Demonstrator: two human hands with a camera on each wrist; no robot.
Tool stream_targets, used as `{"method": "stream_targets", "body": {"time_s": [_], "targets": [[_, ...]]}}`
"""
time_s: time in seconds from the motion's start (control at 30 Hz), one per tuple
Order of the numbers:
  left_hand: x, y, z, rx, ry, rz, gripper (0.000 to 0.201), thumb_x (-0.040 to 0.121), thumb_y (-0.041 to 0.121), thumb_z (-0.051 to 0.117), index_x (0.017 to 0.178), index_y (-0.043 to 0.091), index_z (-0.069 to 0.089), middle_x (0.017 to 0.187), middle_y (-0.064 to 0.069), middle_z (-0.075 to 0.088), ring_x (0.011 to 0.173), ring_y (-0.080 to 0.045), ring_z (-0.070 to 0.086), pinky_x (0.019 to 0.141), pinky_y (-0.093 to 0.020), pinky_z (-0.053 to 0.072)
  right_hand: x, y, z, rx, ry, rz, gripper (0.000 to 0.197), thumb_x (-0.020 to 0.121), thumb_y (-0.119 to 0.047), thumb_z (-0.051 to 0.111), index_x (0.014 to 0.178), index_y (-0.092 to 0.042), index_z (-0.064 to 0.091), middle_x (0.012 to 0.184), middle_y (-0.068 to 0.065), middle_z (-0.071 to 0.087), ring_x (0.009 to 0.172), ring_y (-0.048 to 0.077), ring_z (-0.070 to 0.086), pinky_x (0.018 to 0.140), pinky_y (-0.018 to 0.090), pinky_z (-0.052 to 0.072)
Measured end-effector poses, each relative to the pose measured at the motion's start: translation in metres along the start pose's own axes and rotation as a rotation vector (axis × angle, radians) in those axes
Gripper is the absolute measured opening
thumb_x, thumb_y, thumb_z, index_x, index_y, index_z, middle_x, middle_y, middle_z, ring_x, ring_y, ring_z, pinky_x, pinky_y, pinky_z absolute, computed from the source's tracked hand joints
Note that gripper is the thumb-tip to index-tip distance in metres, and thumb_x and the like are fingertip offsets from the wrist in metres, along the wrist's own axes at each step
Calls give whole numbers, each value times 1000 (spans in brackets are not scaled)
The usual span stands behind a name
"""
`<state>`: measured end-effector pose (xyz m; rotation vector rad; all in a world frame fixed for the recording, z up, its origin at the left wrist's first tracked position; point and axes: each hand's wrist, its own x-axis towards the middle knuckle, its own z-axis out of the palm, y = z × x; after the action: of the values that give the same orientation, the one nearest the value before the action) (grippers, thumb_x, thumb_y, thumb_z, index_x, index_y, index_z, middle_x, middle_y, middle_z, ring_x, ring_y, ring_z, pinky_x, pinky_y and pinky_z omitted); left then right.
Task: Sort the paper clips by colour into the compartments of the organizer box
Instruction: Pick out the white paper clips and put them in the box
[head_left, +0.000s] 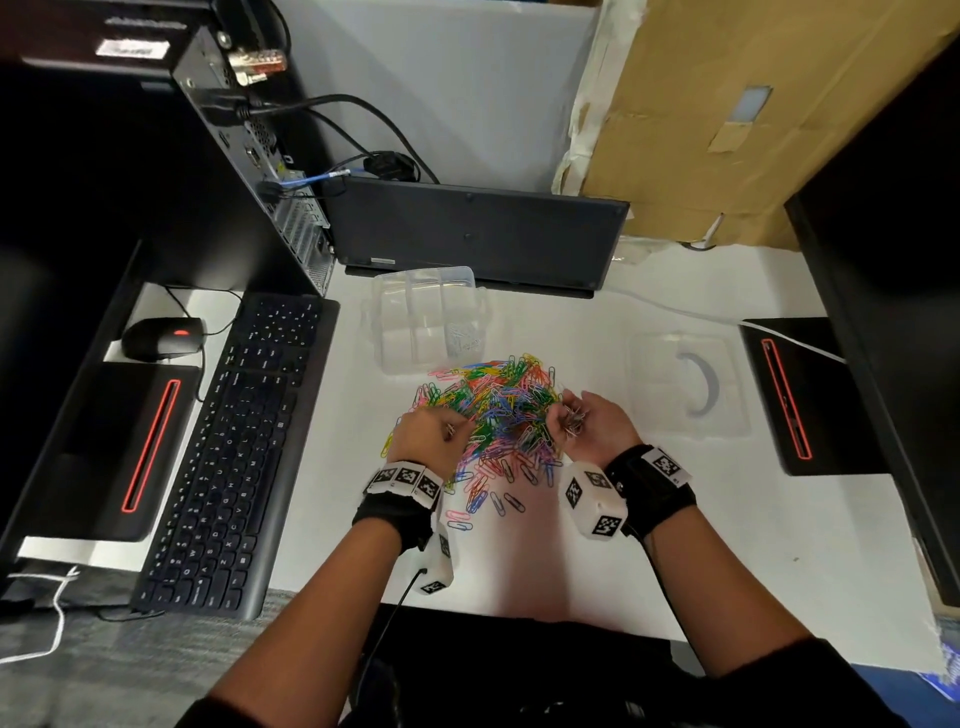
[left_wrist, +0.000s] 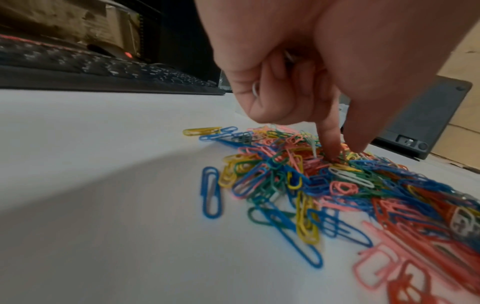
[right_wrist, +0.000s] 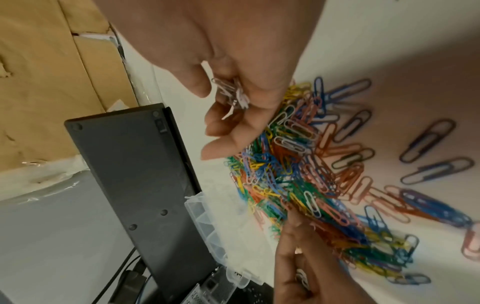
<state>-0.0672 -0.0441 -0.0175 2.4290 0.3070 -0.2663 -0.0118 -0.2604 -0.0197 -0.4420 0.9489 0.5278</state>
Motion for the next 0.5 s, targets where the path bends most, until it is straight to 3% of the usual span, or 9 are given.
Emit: {"method": "stream_targets", "body": {"time_s": [0.07, 0.17, 0.27, 0.33, 0.4, 0.43, 0.5], "targets": [[0, 4, 0, 9, 17, -8, 18, 86, 38, 69, 77, 24, 76, 72, 9, 66, 68, -12, 61, 70, -24, 52, -1, 1, 2, -64, -3, 13, 42, 105, -31, 38, 74, -7, 52, 54, 6, 48, 52, 16, 47, 40, 19, 48], [1, 8, 1, 0, 43, -20, 18, 81, 36, 74, 70, 22, 73, 62, 11, 61, 59, -5, 53, 62, -20, 45, -6, 2, 0, -321, -4, -28, 40, 105, -34, 40, 69, -17, 45, 48, -4, 39, 31, 7, 28, 27, 16, 24], [1, 8, 0, 9, -5, 42, 7, 78, 31, 77, 80, 24, 76, 62, 17, 55, 58, -2, 49, 62, -18, 42, -12, 6, 0, -777, 49, -218, 36, 105, -28, 42, 75, -14, 53, 54, -4, 36, 38, 8, 22, 31, 18, 18], [0, 8, -1, 79, -60, 85, 6, 81, 29, 74, 86, 26, 76, 69, 13, 61, 65, -7, 53, 64, -18, 40, -14, 9, -2, -1137, 85, -347, 29, 103, -20, 45, 87, -10, 68, 55, -4, 34, 44, 10, 22, 37, 18, 18], [-1, 6, -1, 154, -79, 100, 8, 82, 28, 70, 87, 29, 76, 78, 8, 70, 73, -13, 60, 67, -20, 42, -13, 11, -5, -1388, 90, -438, 20, 96, -20, 58, 94, -8, 75, 45, -10, 36, 42, 9, 27, 38, 19, 21], [0, 4, 0, 181, -81, 101, 9, 82, 28, 69, 87, 30, 76, 80, 7, 71, 76, -15, 62, 69, -21, 45, -14, 12, -6, -1515, 78, -491, 19, 92, -24, 66, 93, -8, 77, 44, -13, 42, 41, 7, 34, 40, 16, 26], [0, 3, 1, 207, -91, 87, 9, 82, 31, 69, 88, 31, 75, 82, 6, 71, 79, -16, 64, 72, -24, 49, -14, 14, -6, -1811, 89, -592, 23, 85, -38, 73, 88, -16, 80, 63, -10, 64, 59, 7, 56, 55, 17, 42]]}}
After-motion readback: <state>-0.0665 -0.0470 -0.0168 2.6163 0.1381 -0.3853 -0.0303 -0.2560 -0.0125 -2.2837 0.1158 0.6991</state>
